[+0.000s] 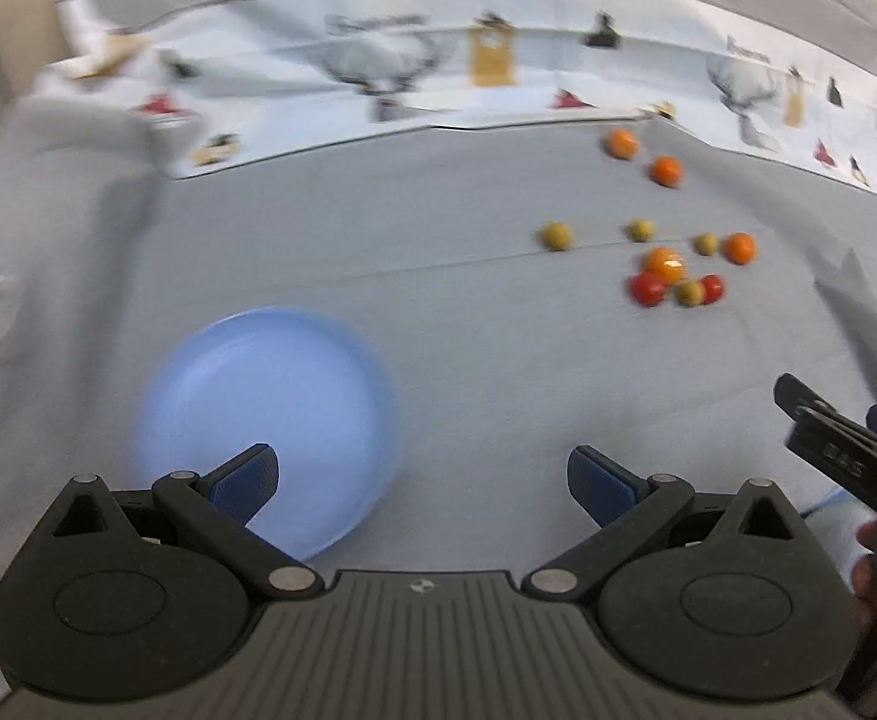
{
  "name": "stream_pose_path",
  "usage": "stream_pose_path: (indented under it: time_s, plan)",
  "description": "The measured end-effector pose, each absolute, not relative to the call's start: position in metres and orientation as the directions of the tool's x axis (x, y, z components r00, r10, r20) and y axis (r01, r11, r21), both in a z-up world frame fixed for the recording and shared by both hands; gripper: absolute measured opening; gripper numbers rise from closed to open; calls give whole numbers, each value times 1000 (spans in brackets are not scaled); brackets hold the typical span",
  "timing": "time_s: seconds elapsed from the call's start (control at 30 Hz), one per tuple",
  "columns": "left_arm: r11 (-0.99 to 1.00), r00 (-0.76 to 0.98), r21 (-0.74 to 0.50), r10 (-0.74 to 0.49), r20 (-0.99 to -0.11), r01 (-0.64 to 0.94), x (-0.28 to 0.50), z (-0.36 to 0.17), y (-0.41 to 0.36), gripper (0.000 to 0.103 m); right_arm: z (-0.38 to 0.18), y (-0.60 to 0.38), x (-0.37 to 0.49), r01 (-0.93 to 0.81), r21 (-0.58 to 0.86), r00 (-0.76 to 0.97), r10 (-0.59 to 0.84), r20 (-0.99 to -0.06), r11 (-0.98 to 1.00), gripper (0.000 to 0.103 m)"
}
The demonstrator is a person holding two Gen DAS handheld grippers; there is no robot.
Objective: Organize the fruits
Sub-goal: 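Reach both tools to the fruit cluster and grasp a red cherry tomato each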
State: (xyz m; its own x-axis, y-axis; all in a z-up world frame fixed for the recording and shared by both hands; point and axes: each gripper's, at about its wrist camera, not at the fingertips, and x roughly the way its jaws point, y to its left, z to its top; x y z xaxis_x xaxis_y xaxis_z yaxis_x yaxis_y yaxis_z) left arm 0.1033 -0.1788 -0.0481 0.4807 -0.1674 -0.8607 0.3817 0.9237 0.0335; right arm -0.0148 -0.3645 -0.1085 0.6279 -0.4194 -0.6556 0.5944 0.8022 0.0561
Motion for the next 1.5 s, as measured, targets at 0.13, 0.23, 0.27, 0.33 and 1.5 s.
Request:
stream_pose_path:
  time_s: [0.13, 0.23, 0.27, 0.33, 1.5]
  plan:
    - [894, 456, 37, -192, -869, 447, 143, -82, -257, 103, -155, -425, 20, 618, 8, 584, -452, -675, 786, 103]
    - [862, 441, 54, -203, -874, 504, 174, -112, -316, 103, -189, -459, 47, 639, -9, 542, -459, -704, 769, 103]
    - [852, 431, 57, -204, -879, 520, 185, -123, -335, 103, -200, -468, 58, 637, 10, 542, -438, -718, 771, 103]
    - [840, 412, 62, -198, -889, 538, 205, -143, -367, 103, -216, -481, 76, 610, 25, 542, -393, -743, 792, 102]
    - [831, 333, -41, -267, -904, 554, 234, -168, -374, 37, -225, -485, 124, 394, 70, 758, -281, -589, 916, 31]
